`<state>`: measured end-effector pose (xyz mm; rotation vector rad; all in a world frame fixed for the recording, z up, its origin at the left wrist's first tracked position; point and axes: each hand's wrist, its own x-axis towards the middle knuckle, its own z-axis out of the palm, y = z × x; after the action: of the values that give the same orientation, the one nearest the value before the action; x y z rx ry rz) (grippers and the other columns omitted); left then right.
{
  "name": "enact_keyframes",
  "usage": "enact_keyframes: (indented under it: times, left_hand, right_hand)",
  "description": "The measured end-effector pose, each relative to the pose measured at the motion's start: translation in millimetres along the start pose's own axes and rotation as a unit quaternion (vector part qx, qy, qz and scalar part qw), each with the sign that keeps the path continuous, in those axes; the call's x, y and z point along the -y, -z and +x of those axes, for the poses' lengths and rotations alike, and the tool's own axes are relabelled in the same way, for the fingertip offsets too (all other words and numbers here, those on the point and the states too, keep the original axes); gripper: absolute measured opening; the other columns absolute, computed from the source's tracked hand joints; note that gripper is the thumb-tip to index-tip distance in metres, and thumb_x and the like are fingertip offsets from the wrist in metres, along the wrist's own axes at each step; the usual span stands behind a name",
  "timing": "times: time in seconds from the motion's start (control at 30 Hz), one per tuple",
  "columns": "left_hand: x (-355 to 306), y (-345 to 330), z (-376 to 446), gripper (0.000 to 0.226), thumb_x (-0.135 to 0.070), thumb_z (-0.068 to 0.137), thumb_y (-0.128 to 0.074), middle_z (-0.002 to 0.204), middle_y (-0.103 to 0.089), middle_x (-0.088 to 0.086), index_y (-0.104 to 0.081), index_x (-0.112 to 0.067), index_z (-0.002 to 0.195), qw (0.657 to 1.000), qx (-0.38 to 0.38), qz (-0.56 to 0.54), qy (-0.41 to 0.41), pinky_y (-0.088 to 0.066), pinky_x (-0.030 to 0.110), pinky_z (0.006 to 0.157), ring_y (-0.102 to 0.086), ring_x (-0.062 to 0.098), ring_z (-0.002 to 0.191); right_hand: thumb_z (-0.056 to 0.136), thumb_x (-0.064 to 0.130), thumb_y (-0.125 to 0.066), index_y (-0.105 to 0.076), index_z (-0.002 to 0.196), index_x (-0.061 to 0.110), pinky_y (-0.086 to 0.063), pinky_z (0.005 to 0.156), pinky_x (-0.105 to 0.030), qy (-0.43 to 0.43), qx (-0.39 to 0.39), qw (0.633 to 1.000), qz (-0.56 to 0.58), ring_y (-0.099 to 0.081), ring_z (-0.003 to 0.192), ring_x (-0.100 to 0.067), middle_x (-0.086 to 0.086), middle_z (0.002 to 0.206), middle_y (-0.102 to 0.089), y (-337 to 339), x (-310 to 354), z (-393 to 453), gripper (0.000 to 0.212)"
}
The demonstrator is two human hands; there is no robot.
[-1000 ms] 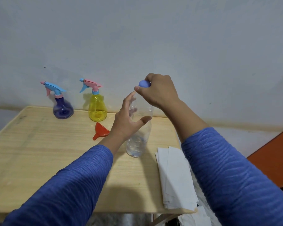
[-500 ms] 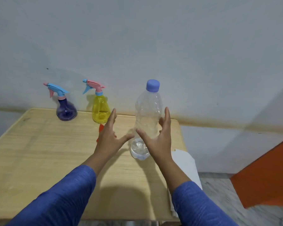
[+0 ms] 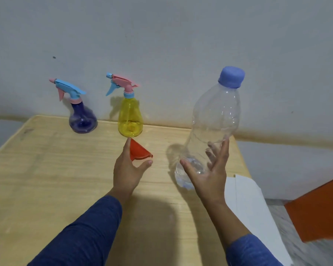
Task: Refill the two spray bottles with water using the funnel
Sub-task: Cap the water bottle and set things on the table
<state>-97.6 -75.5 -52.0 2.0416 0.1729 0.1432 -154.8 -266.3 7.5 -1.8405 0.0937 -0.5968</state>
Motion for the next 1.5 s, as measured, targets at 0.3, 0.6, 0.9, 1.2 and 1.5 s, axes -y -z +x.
enact_keyframes:
  times: [0.3,0.6,0.9,1.2,1.5]
  left_hand:
    - [-0.3,-11.2,17.0,0.089,-0.046,0.071,-0.076,0.132,-0.055,0.002,-0.025,-0.033,0.144,1.000,-0.027,0.006,-0.012,-0.043,0.038,0.101,-0.055,0.020,0.117]
    - [-22.5,-11.3,38.0,0.089,-0.032,0.060,-0.087,0.129,-0.047,-0.003,-0.040,-0.040,0.136,0.998,-0.014,-0.052,-0.023,-0.049,0.026,0.090,-0.055,0.014,0.110]
    - [-40.0,-48.8,92.3,0.089,-0.031,0.054,-0.088,0.126,-0.041,-0.001,-0.048,-0.034,0.133,0.999,-0.037,-0.018,-0.028,-0.049,0.037,0.098,-0.054,0.018,0.110]
    - [-55.7,-91.2,122.9,0.085,-0.030,0.055,-0.088,0.123,-0.045,0.003,-0.052,-0.023,0.131,0.996,-0.066,0.031,-0.045,-0.034,0.016,0.091,-0.047,0.011,0.102]
    - [-62.6,-102.0,115.2,0.081,-0.030,0.049,-0.089,0.113,-0.051,0.013,-0.059,-0.009,0.122,0.981,-0.106,0.132,-0.099,-0.041,0.023,0.075,-0.056,0.026,0.095]
  right_hand:
    - [0.052,0.047,-0.081,-0.006,0.133,0.064,-0.043,0.095,-0.013,0.012,-0.005,1.000,-0.007,-0.051,0.120,-0.009,0.007,0.134,-0.045,-3.4,-1.8,4.5,0.112]
    - [0.059,0.024,-0.088,-0.008,0.129,0.065,-0.044,0.089,-0.024,0.004,-0.018,0.999,-0.027,-0.056,0.109,-0.009,0.011,0.123,-0.049,-9.3,6.9,36.1,0.114]
    - [0.059,0.028,-0.088,-0.010,0.136,0.059,-0.043,0.091,-0.027,0.012,-0.010,1.000,-0.014,-0.055,0.110,-0.007,0.009,0.127,-0.049,-15.7,-10.6,117.5,0.114]
    - [0.060,0.021,-0.088,-0.011,0.140,0.051,-0.045,0.086,-0.008,0.015,0.018,1.000,0.005,-0.054,0.113,-0.004,0.020,0.121,-0.046,-26.9,-54.7,168.2,0.115]
    - [0.058,0.025,-0.089,-0.011,0.137,0.055,-0.050,0.098,-0.039,0.018,0.016,1.000,0.001,-0.054,0.118,-0.012,0.004,0.134,-0.047,-30.0,-57.1,179.4,0.115]
